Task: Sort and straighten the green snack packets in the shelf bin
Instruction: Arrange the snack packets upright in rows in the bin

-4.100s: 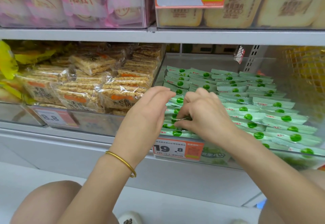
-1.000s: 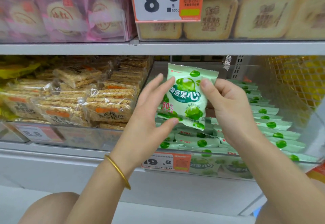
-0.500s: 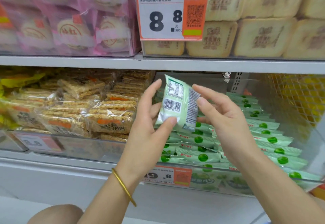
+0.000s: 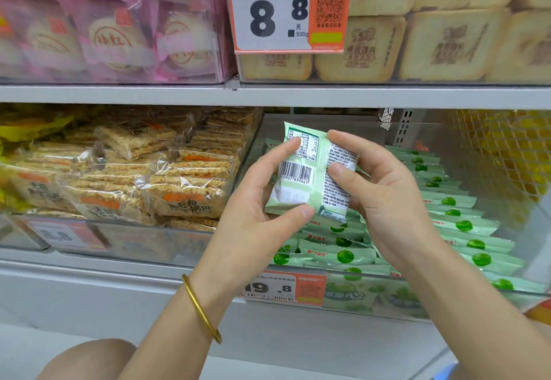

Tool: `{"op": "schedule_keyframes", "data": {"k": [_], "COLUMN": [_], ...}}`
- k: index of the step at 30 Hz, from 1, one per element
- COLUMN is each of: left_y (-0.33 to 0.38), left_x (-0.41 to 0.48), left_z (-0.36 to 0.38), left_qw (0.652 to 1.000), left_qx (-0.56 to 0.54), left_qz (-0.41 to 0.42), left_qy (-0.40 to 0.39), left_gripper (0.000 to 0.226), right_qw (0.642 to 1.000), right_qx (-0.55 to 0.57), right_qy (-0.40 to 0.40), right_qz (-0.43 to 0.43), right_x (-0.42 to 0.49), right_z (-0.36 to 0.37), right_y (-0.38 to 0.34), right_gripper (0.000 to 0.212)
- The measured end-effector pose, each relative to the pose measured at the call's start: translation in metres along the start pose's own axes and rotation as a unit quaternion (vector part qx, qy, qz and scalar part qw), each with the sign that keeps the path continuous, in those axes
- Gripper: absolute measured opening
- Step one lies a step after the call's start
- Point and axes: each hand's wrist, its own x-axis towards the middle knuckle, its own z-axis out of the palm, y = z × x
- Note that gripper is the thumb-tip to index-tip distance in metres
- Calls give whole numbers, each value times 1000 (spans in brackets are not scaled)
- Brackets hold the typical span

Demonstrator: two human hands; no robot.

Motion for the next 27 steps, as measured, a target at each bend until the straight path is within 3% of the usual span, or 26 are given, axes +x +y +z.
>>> {"op": "schedule_keyframes", "data": {"k": [6, 10, 12, 16, 18, 22, 24, 27], "left_y": [-7, -7, -3, -3, -4, -8, -10, -7], "left_x": [3, 4, 3, 3, 1, -10, -13, -12], "left_z": [-2, -5, -5, -5, -7, -6, 0, 4], "left_qw": [996, 994, 995, 994, 992, 969, 972, 982], "left_qx": [26, 16, -13, 22, 89, 235, 211, 137], "left_qz": [-30, -50, -67, -70, -40, -48, -78, -91], "left_qy": [83, 91, 77, 76, 84, 65, 63, 91], "left_gripper": [49, 34, 34, 30, 34, 51, 58, 41], "right_qw": [999, 993, 995, 995, 982, 973, 966, 967], "right_qx": [20, 66, 38, -101, -172, -206, -226, -216], "right_qy": [-23, -75, -88, -12, 52, 87, 101, 112], "right_qz": [32, 58, 42, -21, -54, -64, -71, -76], "right_x": [2, 4, 3, 5, 8, 10, 10, 9], "right_z": [-3, -8, -7, -7, -10, -13, -11, -2], "right_y": [-4, -7, -6, -1, 1, 6, 10, 13], "right_gripper": [24, 54, 51, 25, 17, 4, 6, 10]}}
